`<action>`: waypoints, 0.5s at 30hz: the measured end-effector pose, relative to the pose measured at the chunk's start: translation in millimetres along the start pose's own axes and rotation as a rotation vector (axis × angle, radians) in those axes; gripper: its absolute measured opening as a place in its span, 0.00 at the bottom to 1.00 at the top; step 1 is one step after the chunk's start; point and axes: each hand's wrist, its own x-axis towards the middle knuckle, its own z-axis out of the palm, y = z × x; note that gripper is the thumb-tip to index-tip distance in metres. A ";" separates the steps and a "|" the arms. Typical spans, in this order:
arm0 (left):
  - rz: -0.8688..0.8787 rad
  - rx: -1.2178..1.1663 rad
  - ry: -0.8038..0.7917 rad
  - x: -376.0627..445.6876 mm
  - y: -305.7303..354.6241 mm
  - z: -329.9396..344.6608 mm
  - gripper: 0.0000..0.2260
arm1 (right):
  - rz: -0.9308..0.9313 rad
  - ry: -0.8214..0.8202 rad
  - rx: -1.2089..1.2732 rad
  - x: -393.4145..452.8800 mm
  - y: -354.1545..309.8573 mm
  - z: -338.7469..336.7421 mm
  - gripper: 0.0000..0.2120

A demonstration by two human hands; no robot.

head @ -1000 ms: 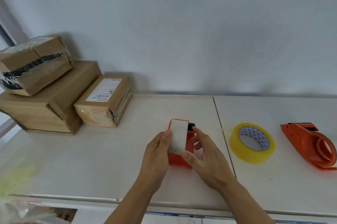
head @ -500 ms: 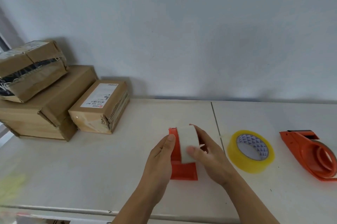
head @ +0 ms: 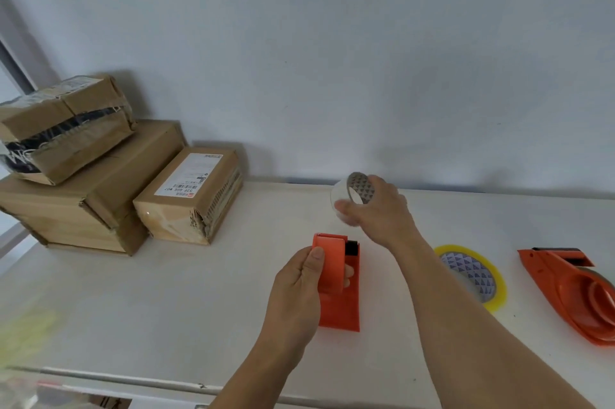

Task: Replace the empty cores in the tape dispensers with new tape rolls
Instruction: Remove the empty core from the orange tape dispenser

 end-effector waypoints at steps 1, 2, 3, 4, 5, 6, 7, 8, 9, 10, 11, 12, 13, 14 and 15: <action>-0.001 0.002 -0.004 -0.2 0.0 0.1 0.18 | -0.007 -0.001 -0.079 8.6 -0.8 4.5 0.37; -0.001 0.001 -0.008 -0.5 0.4 0.2 0.18 | -0.015 -0.008 -0.147 15.2 -2.1 8.8 0.38; -0.004 -0.001 -0.011 -0.7 0.2 -0.1 0.18 | -0.018 -0.013 -0.201 20.9 -3.4 13.6 0.40; -0.006 -0.002 -0.014 -0.6 -0.2 -0.4 0.18 | -0.014 -0.016 -0.245 26.4 -3.5 18.5 0.41; -0.008 0.000 -0.015 -0.3 -0.9 -0.8 0.19 | -0.012 -0.019 -0.287 30.3 -2.3 23.4 0.41; -0.012 0.001 -0.013 0.1 -1.3 -1.7 0.19 | -0.007 -0.029 -0.324 32.7 -0.7 28.5 0.42; -0.014 0.000 -0.012 0.6 -1.9 -2.6 0.19 | 0.002 -0.037 -0.353 34.2 1.1 33.0 0.42; -0.012 -0.003 -0.014 0.9 -3.0 -3.4 0.19 | 0.015 -0.048 -0.370 35.5 3.7 37.1 0.42; -0.007 -0.007 -0.015 1.1 -3.9 -3.9 0.19 | 0.025 -0.060 -0.381 35.9 5.0 39.6 0.43; -0.004 -0.011 -0.015 0.8 -4.5 -4.4 0.19 | 0.033 -0.072 -0.382 36.1 6.0 41.2 0.43; -0.004 -0.017 -0.014 0.4 -5.0 -4.6 0.18 | 0.041 -0.079 -0.369 35.7 5.8 41.5 0.44; -0.003 -0.023 -0.014 0.0 -5.5 -4.8 0.18 | 0.052 -0.072 -0.333 34.1 4.4 40.2 0.43; -0.002 -0.028 -0.013 -0.2 -6.2 -4.8 0.18 | 0.064 -0.049 -0.276 30.7 2.4 37.4 0.41; -0.004 -0.033 -0.012 -0.4 -6.9 -4.9 0.18 | 0.072 -0.011 -0.214 25.0 0.5 33.2 0.39; -0.007 -0.039 -0.010 0.0 -7.5 -4.6 0.18 | 0.073 0.033 -0.161 16.9 -1.2 27.8 0.36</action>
